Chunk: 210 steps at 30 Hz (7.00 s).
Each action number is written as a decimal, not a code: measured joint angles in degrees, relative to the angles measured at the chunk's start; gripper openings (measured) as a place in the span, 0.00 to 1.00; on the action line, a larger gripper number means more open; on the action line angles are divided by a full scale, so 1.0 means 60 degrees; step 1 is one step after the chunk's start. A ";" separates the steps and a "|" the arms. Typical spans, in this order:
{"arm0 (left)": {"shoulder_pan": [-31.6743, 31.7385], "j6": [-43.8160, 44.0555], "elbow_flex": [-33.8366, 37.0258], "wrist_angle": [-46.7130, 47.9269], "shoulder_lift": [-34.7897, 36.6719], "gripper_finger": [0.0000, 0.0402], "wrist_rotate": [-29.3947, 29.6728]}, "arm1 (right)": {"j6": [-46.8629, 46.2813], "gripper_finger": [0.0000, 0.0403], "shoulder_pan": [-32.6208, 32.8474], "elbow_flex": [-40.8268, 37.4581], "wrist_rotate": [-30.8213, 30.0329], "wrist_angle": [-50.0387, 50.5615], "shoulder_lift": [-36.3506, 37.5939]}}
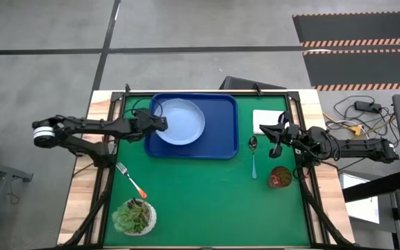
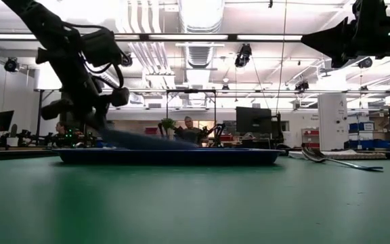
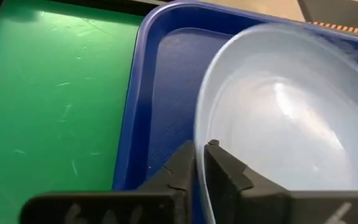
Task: Pick and place plate/cup/fork/spoon on tray
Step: Put the blue plate on the blue tray, then put the orange fork on the blue tray to the right of the blue plate
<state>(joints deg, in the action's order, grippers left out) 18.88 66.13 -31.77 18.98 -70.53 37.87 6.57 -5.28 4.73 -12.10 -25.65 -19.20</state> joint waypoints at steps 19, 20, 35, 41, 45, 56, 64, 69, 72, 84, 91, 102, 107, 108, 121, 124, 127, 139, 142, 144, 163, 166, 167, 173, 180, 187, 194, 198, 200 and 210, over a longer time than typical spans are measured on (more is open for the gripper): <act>-0.0190 -0.0874 -0.0672 -0.1065 -0.0276 0.19 -0.0552 | 0.0110 0.02 0.0000 0.0000 0.0000 0.0098 0.0000; -0.0286 -0.1130 -0.0753 -0.1450 -0.0293 0.19 -0.0560 | 0.0124 0.02 0.0000 0.0000 0.0000 0.0105 0.0000; -0.2367 -0.1826 -0.2199 -0.2778 -0.1426 0.19 -0.1461 | 0.0157 0.02 0.0000 0.0000 -0.0001 0.0320 0.0000; -0.3746 -0.0754 -0.3817 0.0054 -0.1427 0.19 -0.1971 | 0.0079 0.02 0.0000 0.0000 0.0000 0.0324 0.0000; -0.4675 0.1763 -0.5045 0.4394 -0.1588 0.19 -0.2514 | 0.0084 0.02 0.0000 0.0000 0.0000 0.0343 0.0000; -0.6361 0.5928 -0.4951 0.7846 -0.2043 0.19 -0.5004 | 0.0084 0.02 0.0002 0.0000 -0.0004 0.0382 0.0000; -0.6784 0.7758 -0.3906 0.8167 -0.2098 0.19 -0.5877 | 0.0084 0.02 0.0000 0.0000 -0.0001 0.0382 0.0000; -0.6796 0.8171 -0.3365 0.8121 -0.2097 0.19 -0.6325 | 0.0084 0.02 0.0003 0.0000 0.0000 0.0382 0.0000; -0.6801 0.8181 -0.3148 0.7898 -0.2097 0.19 -0.6339 | 0.0084 0.02 0.0000 0.0000 0.0000 0.0382 0.0000; -0.7159 0.8684 -0.2546 0.7817 -0.2076 0.19 -0.6608 | 0.0095 0.02 0.0002 0.0000 0.0000 0.0452 0.0000; -0.7433 0.9420 -0.1770 0.7378 -0.1712 0.19 -0.6630 | 0.0141 0.02 0.0003 0.0000 0.0000 0.0461 0.0000; -0.7494 0.9456 -0.0947 0.6320 -0.1529 0.38 -0.6695 | 0.0155 0.02 0.0002 0.0000 0.0000 0.0467 0.0000; -0.7543 0.9399 -0.1088 0.6319 -0.1514 0.47 -0.6842 | 0.0153 0.02 0.0002 0.0000 -0.0002 0.0478 0.0000; -0.7556 0.9393 -0.1122 0.6333 -0.1510 0.48 -0.6910 | 0.0153 0.02 0.0004 0.0000 0.0000 0.0481 0.0000; -0.8031 0.9882 -0.0652 0.5989 -0.1467 0.48 -0.7739 | 0.0295 0.02 0.0000 -0.0004 -0.0004 0.0878 0.0000; -0.8042 0.9872 -0.0574 0.5875 -0.1469 0.48 -0.7520 | 0.0292 0.02 0.0000 -0.0004 -0.0006 0.0881 0.0000; -0.8047 0.9860 -0.0572 0.5809 -0.1474 0.42 -0.7444 | 0.0288 0.02 0.0000 -0.0004 -0.0004 0.0881 0.0000; -0.8042 1.0008 -0.0557 0.5710 -0.1494 0.02 -0.7180 | 0.0274 0.02 0.0000 -0.0004 -0.0004 0.0903 0.0000; -0.8040 1.0014 -0.0565 0.5755 -0.1496 0.01 -0.7117 | 0.0379 0.02 0.0000 -0.0004 -0.0006 0.0903 0.0000; -0.8040 1.0017 -0.0701 0.6040 -0.1514 0.01 -0.6920 | 0.0379 0.02 0.0000 -0.0004 -0.0004 0.0906 0.0000; -0.7974 0.8591 -0.5053 0.8665 -0.1952 0.00 -0.2828 | 0.0408 0.02 0.0000 0.0086 -0.0004 0.0951 0.0004; -0.7803 0.7827 -0.5788 0.8648 -0.2403 0.00 -0.2185 | 0.0317 0.02 0.0000 0.0259 -0.0004 0.0983 0.0004; -0.7712 0.7566 -0.6054 0.8649 -0.2605 0.00 -0.2135 | 0.0188 0.02 0.0000 0.0349 -0.0004 0.0976 0.0004; -0.6961 0.6052 -0.7575 0.8583 -0.3903 0.00 -0.2015 | -0.0342 0.02 0.0000 0.1303 0.0038 0.2412 0.0011; -0.5872 0.3580 -0.9064 0.7359 -0.5122 0.00 -0.1626 | -0.0778 0.02 0.0000 0.2841 0.0047 0.5729 0.0011; -0.4810 0.0089 -0.9634 0.3934 -0.5811 0.00 -0.1610 | -0.1157 0.02 0.0000 0.3147 0.0087 0.6406 0.0469; -0.3936 -0.2461 -0.9579 0.0588 -0.5960 0.00 -0.1734 | -0.1102 0.02 0.0002 0.3100 0.0084 0.6731 0.1661; -0.3545 -0.2789 -0.9573 0.0124 -0.6094 0.00 -0.1756 | -0.1147 0.02 0.0000 0.3065 0.0085 0.7036 0.2296; -0.3378 -0.2822 -0.9570 0.0107 -0.6170 0.00 -0.1752 | -0.1166 0.02 0.0004 0.3058 0.0087 0.7016 0.2531; -0.2530 -0.2581 -0.9577 0.0156 -0.6923 0.00 -0.2138 | -0.1229 0.02 0.0002 0.2952 0.0084 0.6874 0.2790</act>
<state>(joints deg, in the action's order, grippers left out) 3.70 50.65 -89.23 19.92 -112.06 25.04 -0.81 -5.27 22.45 -11.60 15.59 -2.46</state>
